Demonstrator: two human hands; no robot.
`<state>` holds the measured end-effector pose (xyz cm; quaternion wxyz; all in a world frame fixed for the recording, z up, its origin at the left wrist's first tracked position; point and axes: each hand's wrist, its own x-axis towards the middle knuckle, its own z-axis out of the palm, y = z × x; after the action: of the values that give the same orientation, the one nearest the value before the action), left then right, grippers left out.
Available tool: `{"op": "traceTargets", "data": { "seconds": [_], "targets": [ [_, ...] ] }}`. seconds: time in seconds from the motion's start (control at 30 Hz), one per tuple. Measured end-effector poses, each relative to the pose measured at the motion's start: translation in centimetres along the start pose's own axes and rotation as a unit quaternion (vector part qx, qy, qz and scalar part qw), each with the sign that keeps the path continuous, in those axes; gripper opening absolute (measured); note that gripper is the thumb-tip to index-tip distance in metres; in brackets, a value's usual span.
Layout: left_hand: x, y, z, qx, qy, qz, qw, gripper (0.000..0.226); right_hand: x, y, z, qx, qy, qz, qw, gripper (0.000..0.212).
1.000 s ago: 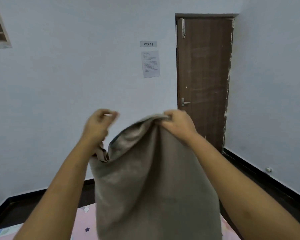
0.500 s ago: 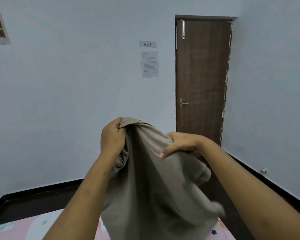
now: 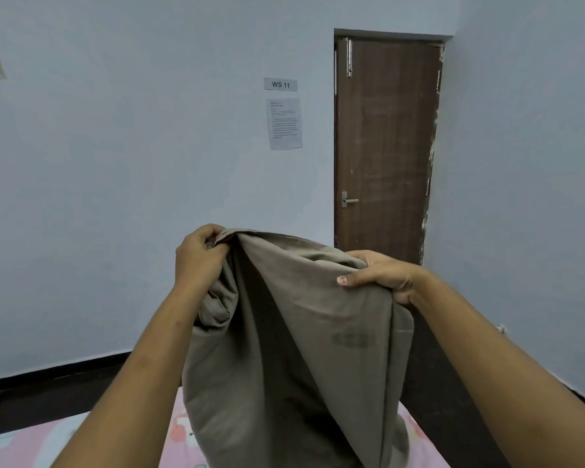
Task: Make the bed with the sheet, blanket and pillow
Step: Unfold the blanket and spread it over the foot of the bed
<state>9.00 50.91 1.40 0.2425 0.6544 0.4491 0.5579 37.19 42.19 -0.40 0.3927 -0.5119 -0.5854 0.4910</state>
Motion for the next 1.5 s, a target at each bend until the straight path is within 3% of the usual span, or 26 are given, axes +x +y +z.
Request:
{"op": "traceTargets", "data": {
  "seconds": [0.13, 0.23, 0.33, 0.43, 0.57, 0.63, 0.73, 0.77, 0.83, 0.87, 0.93, 1.0, 1.03, 1.1, 1.13, 1.17, 1.2, 1.23, 1.3, 1.37, 1.43, 1.47, 1.5],
  "targets": [
    [-0.5, -0.4, 0.5, -0.002, -0.023, 0.005, 1.000, 0.021, 0.1, 0.1, -0.5, 0.008, 0.050, -0.017, 0.999, 0.054],
    [-0.8, -0.8, 1.2, 0.004, -0.042, -0.006, 0.999, 0.024, 0.7, 0.4, -0.5, -0.018, 0.083, -0.028, 0.996, 0.067],
    [-1.2, -1.4, 2.2, 0.019, -0.065, -0.001, 0.998, 0.027, 1.1, 1.0, -0.1, -0.076, 0.018, 0.014, 0.997, 0.071],
    [-1.8, -2.0, 3.3, 0.056, -0.081, 0.027, 0.995, 0.026, 1.6, 2.0, 0.5, -0.105, -0.057, 0.053, 0.991, 0.059],
    [-2.5, -4.5, 4.5, 0.212, -0.127, 0.116, 0.962, 0.023, 3.1, 3.8, 0.9, -0.112, -0.120, 0.103, 0.981, 0.059],
    [-2.9, -6.6, 5.2, 0.282, -0.170, 0.138, 0.934, 0.024, 3.9, 5.1, 1.1, -0.098, -0.081, 0.117, 0.985, 0.055],
    [-4.0, -9.4, 6.0, 0.341, -0.226, 0.136, 0.902, 0.017, 5.1, 7.4, 1.5, -0.096, 0.041, 0.126, 0.987, 0.044],
    [-4.4, -10.3, 6.2, 0.359, -0.253, 0.132, 0.889, 0.025, 5.4, 8.3, 1.8, -0.098, 0.072, 0.132, 0.984, 0.041],
    [-5.4, -12.2, 6.4, 0.426, -0.328, 0.125, 0.834, 0.049, 5.4, 10.1, 2.3, -0.088, 0.082, 0.157, 0.980, 0.028],
    [-5.9, -13.4, 6.5, 0.477, -0.371, 0.124, 0.787, 0.063, 5.4, 11.2, 2.5, -0.087, 0.050, 0.181, 0.978, 0.023],
    [-7.6, -16.0, 6.4, 0.578, -0.446, 0.118, 0.673, 0.084, 5.2, 13.8, 3.0, -0.130, -0.061, 0.268, 0.953, 0.046],
    [-9.8, -18.2, 5.9, 0.660, -0.499, 0.103, 0.552, 0.081, 4.9, 17.2, 3.5, -0.255, -0.213, 0.341, 0.879, 0.060],
    [-10.8, -19.3, 5.6, 0.687, -0.505, 0.098, 0.513, 0.066, 4.6, 18.9, 4.1, -0.329, -0.277, 0.370, 0.824, 0.061],
    [-12.5, -21.5, 5.6, 0.703, -0.523, 0.098, 0.471, 0.040, 3.6, 21.7, 5.2, -0.478, -0.333, 0.413, 0.700, 0.068],
    [-13.3, -22.3, 5.8, 0.698, -0.544, 0.090, 0.457, 0.035, 3.3, 23.0, 5.5, -0.524, -0.327, 0.430, 0.659, 0.063],
    [-14.3, -22.7, 6.2, 0.693, -0.560, 0.083, 0.447, 0.033, 2.9, 23.5, 6.0, -0.544, -0.311, 0.444, 0.640, 0.052],
    [-14.8, -22.8, 6.5, 0.687, -0.567, 0.086, 0.446, 0.034, 3.1, 24.4, 6.1, -0.553, -0.277, 0.456, 0.640, 0.042],
    [-15.1, -22.9, 6.9, 0.672, -0.569, 0.078, 0.467, 0.035, 3.2, 24.9, 6.2, -0.550, -0.228, 0.459, 0.659, 0.037],
    [-12.9, -23.1, 7.9, 0.637, -0.549, -0.019, 0.541, 0.036, 4.6, 23.8, 5.5, -0.535, -0.175, 0.436, 0.702, 0.046],
    [-7.3, -21.7, 9.2, 0.503, -0.477, -0.187, 0.696, 0.040, 8.0, 18.6, 3.8, -0.435, -0.081, 0.389, 0.808, 0.046],
    [0.9, -18.2, 10.6, 0.284, -0.341, -0.291, 0.847, 0.034, 14.0, 10.5, 0.7, -0.309, 0.087, 0.237, 0.917, 0.037],
    [5.4, -14.9, 10.7, 0.158, -0.243, -0.311, 0.905, 0.031, 17.0, 5.6, -0.7, -0.228, 0.196, 0.147, 0.942, 0.037],
    [9.6, -11.0, 10.4, 0.010, -0.119, -0.323, 0.939, 0.032, 19.0, 0.2, -1.6, -0.141, 0.309, 0.041, 0.940, 0.037]
  ]
}}
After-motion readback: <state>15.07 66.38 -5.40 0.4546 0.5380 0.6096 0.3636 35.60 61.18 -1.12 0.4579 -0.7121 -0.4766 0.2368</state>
